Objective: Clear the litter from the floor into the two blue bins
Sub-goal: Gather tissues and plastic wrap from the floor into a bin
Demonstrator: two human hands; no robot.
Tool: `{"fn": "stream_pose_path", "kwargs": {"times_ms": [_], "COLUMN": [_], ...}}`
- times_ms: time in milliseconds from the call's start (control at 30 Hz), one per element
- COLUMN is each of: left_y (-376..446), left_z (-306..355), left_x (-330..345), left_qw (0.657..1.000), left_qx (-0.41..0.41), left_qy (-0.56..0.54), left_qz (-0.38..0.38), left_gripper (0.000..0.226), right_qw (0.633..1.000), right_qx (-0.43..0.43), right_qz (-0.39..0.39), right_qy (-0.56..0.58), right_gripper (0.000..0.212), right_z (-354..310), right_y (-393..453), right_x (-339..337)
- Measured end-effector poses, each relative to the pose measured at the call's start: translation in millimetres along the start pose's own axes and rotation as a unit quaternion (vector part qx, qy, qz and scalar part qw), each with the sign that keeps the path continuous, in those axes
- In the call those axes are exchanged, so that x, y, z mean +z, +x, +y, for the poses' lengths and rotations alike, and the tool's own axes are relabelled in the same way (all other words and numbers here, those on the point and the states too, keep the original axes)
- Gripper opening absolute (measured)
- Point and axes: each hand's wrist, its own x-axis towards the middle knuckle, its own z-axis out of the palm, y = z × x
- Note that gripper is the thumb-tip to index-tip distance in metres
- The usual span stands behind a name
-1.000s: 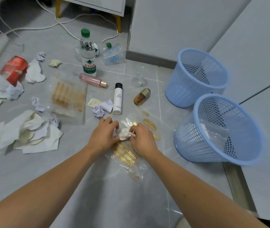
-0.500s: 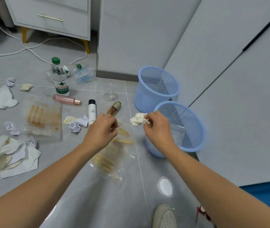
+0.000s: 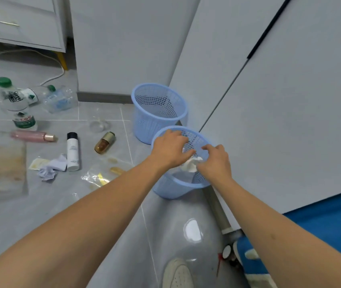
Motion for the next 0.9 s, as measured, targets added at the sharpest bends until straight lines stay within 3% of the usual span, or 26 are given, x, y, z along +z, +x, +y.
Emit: {"fn": "stream_pose_path", "kwargs": {"times_ms": [67,200,300,433,533,733,833,900], "left_y": [-7,-39,-86,-159,-191,-209,-206,-204], "left_z": [1,-30,-88,-169,-207,-231,-236,-239], "left_x": [4,-9,-13,-3,8,33,39,43], "left_qw": [0.999,0.997,0.992,0.986,0.978,0.954,0.937,0.934], "left_qx": [0.011,0.005,-0.062,-0.144,-0.201,-0.282,-0.324,-0.327], "left_qy": [0.036,0.024,0.014,0.044,0.055,0.069,0.024,-0.012], "left_qz": [0.011,0.068,0.109,0.066,0.027,-0.081,-0.132,-0.146], "left_gripper": [0.048,0.033,0.018,0.016,0.023,0.046,0.053,0.058], "right_qw": [1.000,0.988,0.977,0.941,0.911,0.915,0.932,0.949], "right_qx": [-0.007,-0.078,-0.169,-0.330,-0.405,-0.395,-0.350,-0.254], "right_qz": [0.020,0.114,0.085,0.073,0.070,0.044,-0.060,-0.179], "right_qy": [-0.010,0.062,0.099,0.029,-0.019,-0.070,-0.069,-0.062], "right_gripper": [0.051,0.028,0.015,0.012,0.017,0.025,0.032,0.041], "right_z": [2,-26,-60,-85,-99,-84,-74,-70], "right_y": [-5,-25,-63,-111,-123,-112,-109,-109], "right_x": [2,15,47,97,119,138,149,163]}}
